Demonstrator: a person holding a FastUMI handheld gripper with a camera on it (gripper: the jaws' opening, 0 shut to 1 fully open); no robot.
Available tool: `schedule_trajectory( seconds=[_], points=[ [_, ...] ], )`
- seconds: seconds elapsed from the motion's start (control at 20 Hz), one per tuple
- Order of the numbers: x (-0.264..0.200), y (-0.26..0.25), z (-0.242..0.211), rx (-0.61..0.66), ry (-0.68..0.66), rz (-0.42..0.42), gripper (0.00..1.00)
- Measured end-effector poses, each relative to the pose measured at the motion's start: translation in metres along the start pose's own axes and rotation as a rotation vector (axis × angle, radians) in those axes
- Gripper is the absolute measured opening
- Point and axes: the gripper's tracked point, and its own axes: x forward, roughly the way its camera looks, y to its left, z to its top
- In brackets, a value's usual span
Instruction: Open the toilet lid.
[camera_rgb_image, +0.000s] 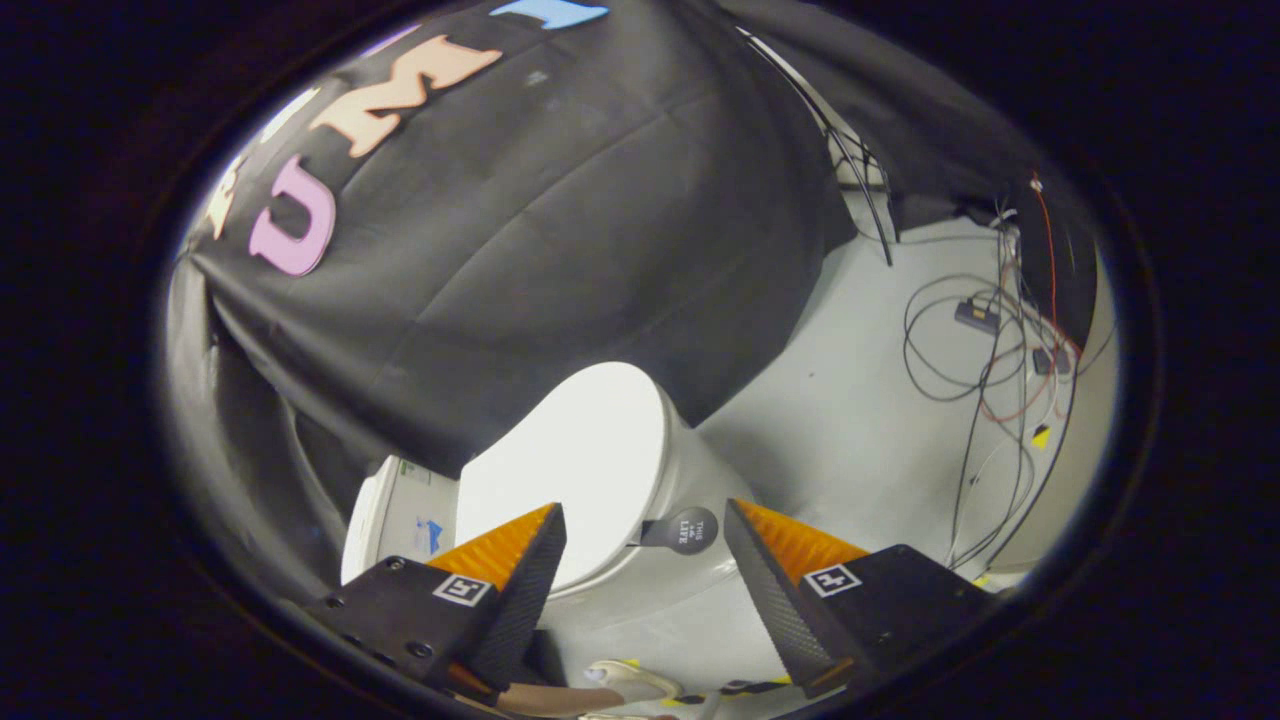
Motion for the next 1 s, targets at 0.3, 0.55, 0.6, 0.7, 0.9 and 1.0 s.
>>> schedule_trajectory(
  seconds=[0.3, 0.55, 0.6, 0.7, 0.9, 1.0],
  points=[
    [0.045, -0.017, -0.021, 0.158, 0.074, -0.023, 0.97],
    [0.066, -0.021, -0.031, 0.21, 0.103, -0.03, 0.97],
    [0.07, -0.022, -0.03, 0.221, 0.101, -0.031, 0.97],
    [0.076, -0.026, -0.032, 0.247, 0.102, -0.036, 0.97],
    [0.086, -0.026, -0.035, 0.355, 0.106, 0.006, 0.9],
    [0.091, -0.023, -0.033, 0.413, 0.102, 0.046, 0.71]
  ],
)
